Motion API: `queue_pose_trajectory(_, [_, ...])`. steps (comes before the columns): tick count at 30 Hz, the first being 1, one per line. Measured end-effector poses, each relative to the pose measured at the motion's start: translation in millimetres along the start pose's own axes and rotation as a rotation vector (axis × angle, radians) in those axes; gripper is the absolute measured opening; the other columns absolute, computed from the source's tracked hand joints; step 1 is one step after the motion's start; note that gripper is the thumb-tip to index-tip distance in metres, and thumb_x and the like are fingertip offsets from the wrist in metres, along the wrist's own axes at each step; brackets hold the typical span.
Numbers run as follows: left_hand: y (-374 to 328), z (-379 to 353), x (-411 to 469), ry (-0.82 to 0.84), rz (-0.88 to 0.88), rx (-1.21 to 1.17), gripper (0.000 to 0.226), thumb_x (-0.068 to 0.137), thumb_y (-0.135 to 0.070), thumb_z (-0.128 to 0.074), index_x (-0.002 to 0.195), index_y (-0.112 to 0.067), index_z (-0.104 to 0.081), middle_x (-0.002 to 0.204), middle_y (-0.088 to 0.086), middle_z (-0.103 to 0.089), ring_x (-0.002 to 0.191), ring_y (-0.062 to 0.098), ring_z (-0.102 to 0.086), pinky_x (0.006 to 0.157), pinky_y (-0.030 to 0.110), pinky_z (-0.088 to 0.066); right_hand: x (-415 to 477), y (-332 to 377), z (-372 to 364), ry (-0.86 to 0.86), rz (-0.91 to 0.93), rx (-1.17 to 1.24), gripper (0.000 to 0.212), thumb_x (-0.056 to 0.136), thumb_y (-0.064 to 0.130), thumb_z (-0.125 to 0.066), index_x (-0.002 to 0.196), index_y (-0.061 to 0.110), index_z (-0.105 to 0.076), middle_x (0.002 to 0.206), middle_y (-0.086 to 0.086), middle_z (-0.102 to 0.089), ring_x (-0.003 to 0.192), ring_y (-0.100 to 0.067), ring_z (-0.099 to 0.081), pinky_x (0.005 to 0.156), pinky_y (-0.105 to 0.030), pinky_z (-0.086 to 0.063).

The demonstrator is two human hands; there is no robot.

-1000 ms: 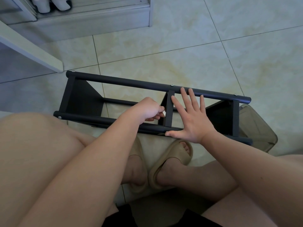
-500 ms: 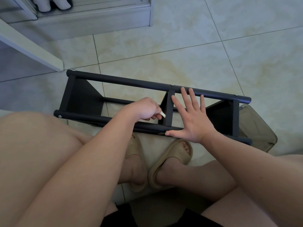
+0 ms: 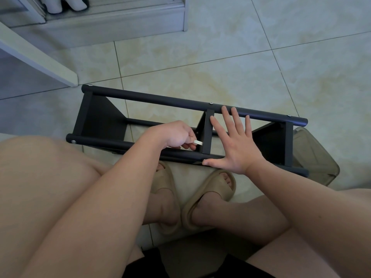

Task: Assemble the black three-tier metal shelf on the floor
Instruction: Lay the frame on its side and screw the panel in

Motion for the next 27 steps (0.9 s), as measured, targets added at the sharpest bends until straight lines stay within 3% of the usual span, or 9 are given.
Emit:
queue_pose_trajectory(4, [1, -1, -1, 0.006, -0.017, 0.056, 0.027, 0.102, -0.01, -0.053, 0.081, -0.021, -0.066, 0.085, -0.007, -0.073, 0.08, 0.009, -0.061, 0.068, 0.023, -0.043, 0, 0, 0, -0.002, 0.002, -0.005, 0.121, 0.07, 0.1, -0.025, 0.164, 0.026, -0.002, 0.169, -0.009, 0.015, 0.154, -0.034, 0.019, 0.121, -0.065, 0.006])
queue_pose_trajectory(7, [1, -1, -1, -0.002, -0.03, 0.131, 0.028, 0.1, -0.011, -0.057, 0.078, -0.024, -0.069, 0.094, -0.003, -0.073, 0.087, 0.014, -0.06, 0.076, 0.026, -0.044, 0, 0, 0, -0.007, 0.002, -0.003, 0.121, 0.07, 0.1, -0.026, 0.164, 0.025, -0.004, 0.17, -0.009, 0.014, 0.155, -0.034, 0.019, 0.121, -0.065, 0.006])
queue_pose_trajectory(12, [3, -1, 1, -0.013, -0.012, 0.227, 0.028, 0.097, -0.017, -0.063, 0.074, -0.032, -0.066, 0.082, -0.011, -0.064, 0.087, 0.017, -0.055, 0.08, 0.029, -0.041, 0, 0, 0, 0.004, -0.002, -0.007, 0.122, 0.07, 0.1, -0.027, 0.164, 0.026, -0.002, 0.169, -0.009, 0.016, 0.154, -0.033, 0.021, 0.121, -0.064, 0.008])
queue_pose_trajectory(16, [3, -2, -1, 0.007, 0.006, 0.25, 0.026, 0.096, -0.017, -0.064, 0.075, -0.034, -0.066, 0.085, -0.013, -0.064, 0.094, 0.018, -0.057, 0.09, 0.032, -0.045, 0, 0, 1, 0.003, -0.002, -0.009, 0.123, 0.069, 0.1, -0.025, 0.164, 0.026, -0.002, 0.169, -0.009, 0.016, 0.154, -0.033, 0.02, 0.121, -0.063, 0.008])
queue_pose_trajectory(22, [-3, -3, -6, -0.022, 0.008, 0.256, 0.015, 0.095, -0.016, -0.064, 0.087, -0.027, -0.072, 0.084, -0.013, -0.065, 0.094, 0.019, -0.059, 0.087, 0.029, -0.044, 0, 0, 1, 0.017, -0.003, -0.015, 0.122, 0.069, 0.101, -0.023, 0.163, 0.027, 0.002, 0.169, -0.007, 0.019, 0.154, -0.032, 0.023, 0.121, -0.063, 0.009])
queue_pose_trajectory(27, [-7, 0, -9, -0.088, -0.001, 0.337, 0.02, 0.094, -0.01, -0.06, 0.101, -0.006, -0.078, 0.093, 0.009, -0.069, 0.083, 0.022, -0.055, 0.077, 0.03, -0.046, -1, 0, 1, 0.027, 0.003, -0.021, 0.122, 0.071, 0.1, -0.026, 0.163, 0.027, 0.004, 0.168, -0.007, 0.022, 0.152, -0.031, 0.027, 0.121, -0.064, 0.009])
Point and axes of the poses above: each hand's wrist, its own x-axis towards the middle knuckle, its own z-axis out of the back of the hand, y = z × x, the point moved 2 cm from there along x, towards the middle knuckle
